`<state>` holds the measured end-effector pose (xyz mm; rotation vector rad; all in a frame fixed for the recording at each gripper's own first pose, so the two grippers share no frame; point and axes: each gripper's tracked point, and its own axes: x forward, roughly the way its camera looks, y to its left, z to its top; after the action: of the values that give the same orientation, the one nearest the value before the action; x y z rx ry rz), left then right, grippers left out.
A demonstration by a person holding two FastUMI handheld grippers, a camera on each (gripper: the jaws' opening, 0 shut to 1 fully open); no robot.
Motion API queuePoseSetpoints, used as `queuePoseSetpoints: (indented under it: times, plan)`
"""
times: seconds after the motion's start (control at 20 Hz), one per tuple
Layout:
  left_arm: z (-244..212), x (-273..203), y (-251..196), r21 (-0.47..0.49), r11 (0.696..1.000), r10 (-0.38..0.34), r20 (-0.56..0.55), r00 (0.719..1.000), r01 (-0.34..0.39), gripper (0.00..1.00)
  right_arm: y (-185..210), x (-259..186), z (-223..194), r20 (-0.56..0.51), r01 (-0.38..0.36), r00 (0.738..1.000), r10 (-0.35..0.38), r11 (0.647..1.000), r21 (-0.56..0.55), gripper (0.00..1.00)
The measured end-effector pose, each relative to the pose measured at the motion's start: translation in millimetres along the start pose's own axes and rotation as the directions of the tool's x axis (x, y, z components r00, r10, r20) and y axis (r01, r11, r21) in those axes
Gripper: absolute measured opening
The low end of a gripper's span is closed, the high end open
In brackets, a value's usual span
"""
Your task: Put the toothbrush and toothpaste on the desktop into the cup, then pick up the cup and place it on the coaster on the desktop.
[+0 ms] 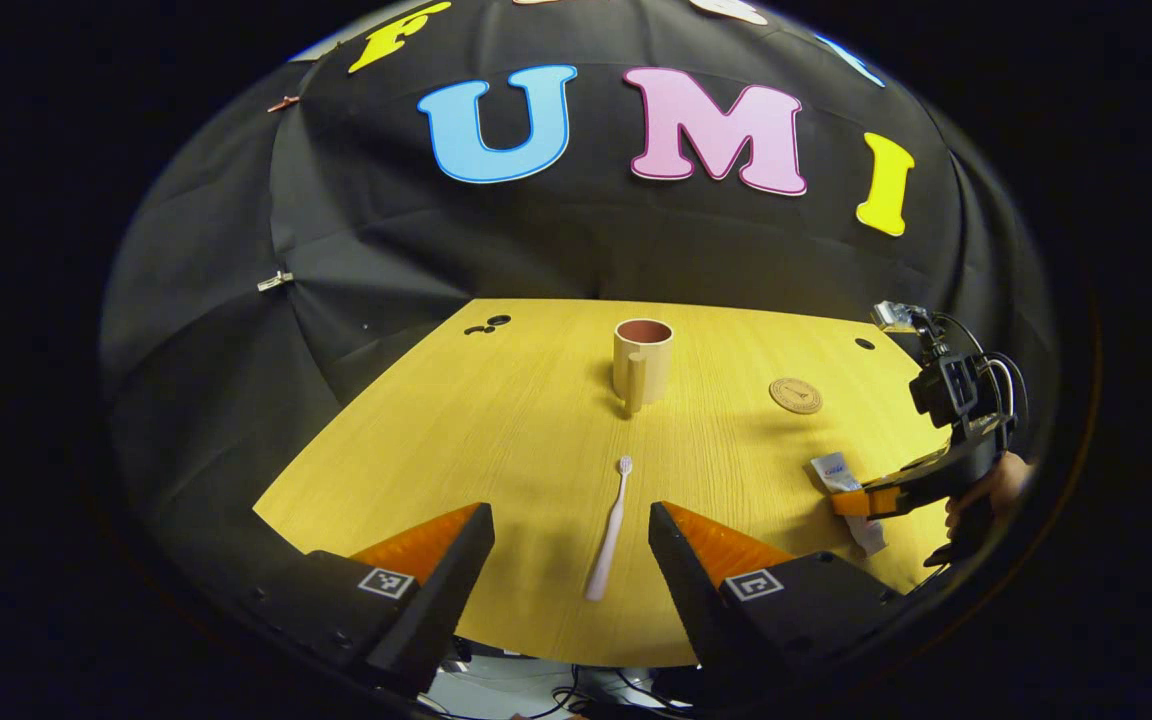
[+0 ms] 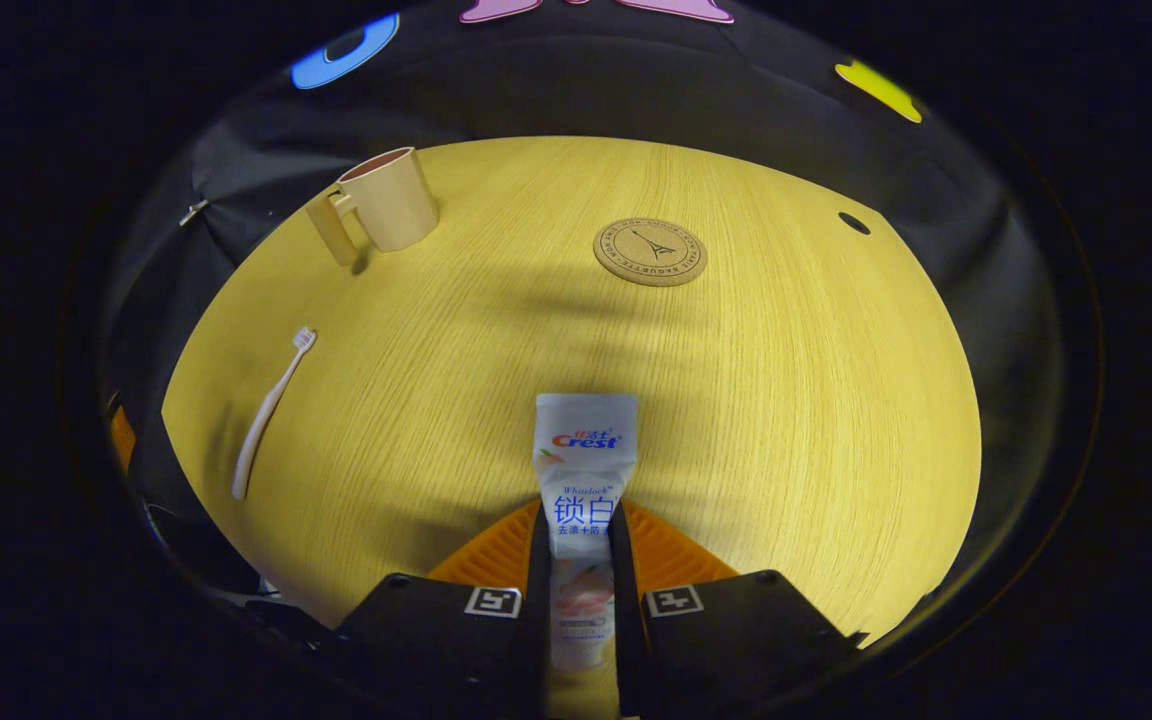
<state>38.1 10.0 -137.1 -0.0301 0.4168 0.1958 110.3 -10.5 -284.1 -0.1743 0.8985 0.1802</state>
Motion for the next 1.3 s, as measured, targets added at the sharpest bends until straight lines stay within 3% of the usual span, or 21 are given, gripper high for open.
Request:
queuePoseSetpoints:
  times: [0.35,0.6,0.95,1.05,1.3]
  plan:
    - [-18,30,6,0.011,0.999,-0.033,-0.099,0.994,0.035,0.96,-8,-32,15,0.089,-0.025,0.996,0.027,0.999,-0.027,0.3]
    - [-42,59,-11,0.106,0.982,-0.128,-0.231,0.965,0.156,0.96,-18,-60,28,0.154,-0.046,0.987,0.037,0.997,0.055,0.3]
    - [-64,105,-34,0.14,0.965,-0.147,-0.404,0.903,0.22,0.95,-47,-91,33,0.222,-0.039,0.975,-0.006,0.98,0.197,0.3]
    - [-72,111,-36,0.132,0.962,-0.153,-0.471,0.869,0.241,0.93,-56,-100,31,0.241,-0.025,0.97,-0.025,0.979,0.202,0.3]
    - [-79,125,-34,0.129,0.961,-0.138,-0.54,0.83,0.244,0.87,-70,-108,19,0.265,-0.015,0.963,-0.048,0.973,0.23,0.29]
